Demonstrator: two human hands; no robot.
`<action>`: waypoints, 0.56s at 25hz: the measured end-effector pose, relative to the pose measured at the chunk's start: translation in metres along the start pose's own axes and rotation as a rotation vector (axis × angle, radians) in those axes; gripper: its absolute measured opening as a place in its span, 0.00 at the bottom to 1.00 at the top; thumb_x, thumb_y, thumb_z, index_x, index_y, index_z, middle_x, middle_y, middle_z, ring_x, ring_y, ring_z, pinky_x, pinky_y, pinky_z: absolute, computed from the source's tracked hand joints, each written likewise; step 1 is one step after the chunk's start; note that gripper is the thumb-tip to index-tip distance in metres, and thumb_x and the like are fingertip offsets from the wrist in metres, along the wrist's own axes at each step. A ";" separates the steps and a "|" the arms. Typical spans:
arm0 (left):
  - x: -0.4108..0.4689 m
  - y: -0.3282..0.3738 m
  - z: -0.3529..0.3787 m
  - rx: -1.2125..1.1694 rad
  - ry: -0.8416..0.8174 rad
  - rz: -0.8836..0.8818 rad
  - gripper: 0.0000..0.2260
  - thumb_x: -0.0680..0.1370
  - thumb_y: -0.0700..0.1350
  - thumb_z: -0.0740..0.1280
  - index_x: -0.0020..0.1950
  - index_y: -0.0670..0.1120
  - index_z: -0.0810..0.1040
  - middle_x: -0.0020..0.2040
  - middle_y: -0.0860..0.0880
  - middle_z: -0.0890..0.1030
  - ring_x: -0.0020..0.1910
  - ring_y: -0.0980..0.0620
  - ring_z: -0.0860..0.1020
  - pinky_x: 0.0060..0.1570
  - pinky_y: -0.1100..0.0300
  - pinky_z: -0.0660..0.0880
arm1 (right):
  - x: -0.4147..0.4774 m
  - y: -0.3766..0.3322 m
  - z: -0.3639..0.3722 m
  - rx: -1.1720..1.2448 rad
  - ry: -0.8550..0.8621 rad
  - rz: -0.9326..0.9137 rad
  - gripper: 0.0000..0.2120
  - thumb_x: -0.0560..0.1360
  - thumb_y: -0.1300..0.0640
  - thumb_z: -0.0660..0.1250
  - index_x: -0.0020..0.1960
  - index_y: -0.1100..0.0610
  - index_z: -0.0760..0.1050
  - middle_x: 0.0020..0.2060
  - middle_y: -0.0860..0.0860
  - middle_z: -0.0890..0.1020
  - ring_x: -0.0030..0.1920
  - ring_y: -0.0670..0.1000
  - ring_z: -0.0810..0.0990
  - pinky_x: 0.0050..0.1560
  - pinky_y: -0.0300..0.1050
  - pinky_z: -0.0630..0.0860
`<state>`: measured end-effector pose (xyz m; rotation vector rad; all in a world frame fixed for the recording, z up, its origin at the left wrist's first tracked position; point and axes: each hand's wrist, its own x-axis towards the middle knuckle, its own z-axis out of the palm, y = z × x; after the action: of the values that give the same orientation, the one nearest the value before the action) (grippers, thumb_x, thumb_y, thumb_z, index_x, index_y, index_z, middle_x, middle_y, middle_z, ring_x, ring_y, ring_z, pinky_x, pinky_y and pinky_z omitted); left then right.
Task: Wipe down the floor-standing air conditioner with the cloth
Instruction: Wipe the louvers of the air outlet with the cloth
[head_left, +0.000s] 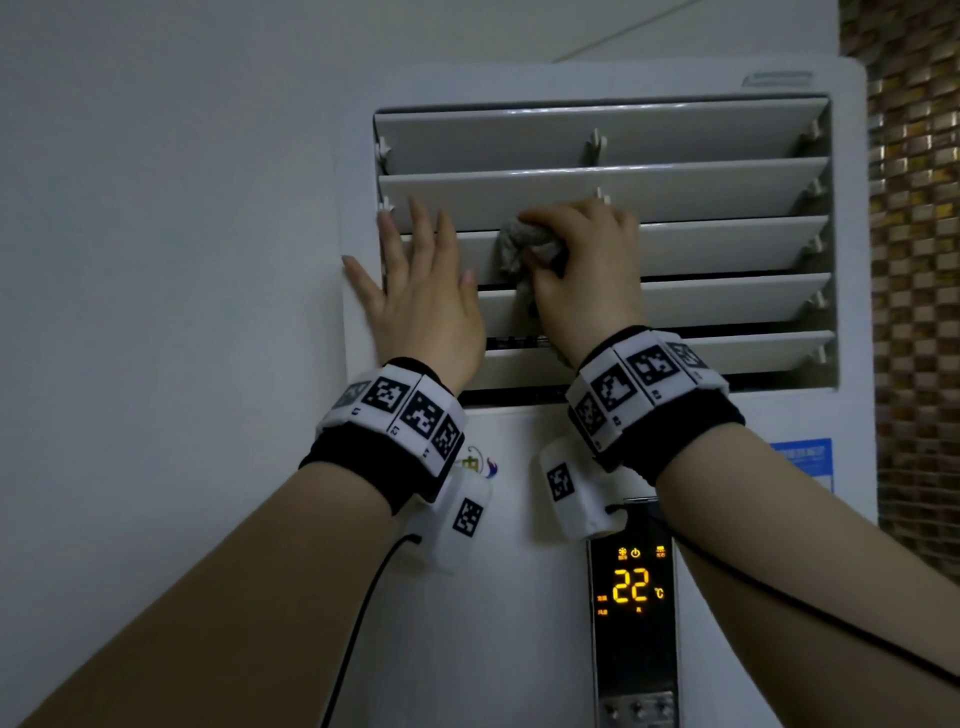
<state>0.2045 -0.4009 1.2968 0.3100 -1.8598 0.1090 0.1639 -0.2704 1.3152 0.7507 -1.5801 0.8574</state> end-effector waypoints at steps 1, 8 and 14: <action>0.000 0.004 -0.001 -0.005 -0.004 -0.005 0.24 0.83 0.47 0.48 0.78 0.46 0.46 0.79 0.48 0.43 0.76 0.43 0.38 0.69 0.38 0.35 | 0.000 0.001 -0.004 0.007 -0.023 -0.040 0.18 0.73 0.63 0.64 0.61 0.52 0.77 0.58 0.53 0.77 0.60 0.58 0.68 0.57 0.36 0.58; 0.003 0.033 -0.007 -0.107 -0.083 0.050 0.24 0.83 0.48 0.49 0.78 0.46 0.48 0.79 0.48 0.44 0.76 0.42 0.38 0.71 0.39 0.38 | 0.012 0.044 -0.062 -0.001 0.223 0.083 0.15 0.74 0.60 0.66 0.60 0.53 0.77 0.55 0.56 0.78 0.60 0.58 0.70 0.50 0.30 0.55; 0.004 0.066 0.001 -0.133 -0.117 0.120 0.24 0.83 0.48 0.50 0.78 0.46 0.50 0.79 0.47 0.44 0.76 0.42 0.38 0.71 0.42 0.37 | 0.003 0.072 -0.054 -0.057 0.057 0.096 0.15 0.74 0.60 0.66 0.61 0.53 0.77 0.57 0.54 0.77 0.61 0.57 0.68 0.53 0.33 0.57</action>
<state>0.1846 -0.3380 1.3054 0.1143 -1.9911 0.0494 0.1312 -0.1860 1.3147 0.6088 -1.5933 0.8916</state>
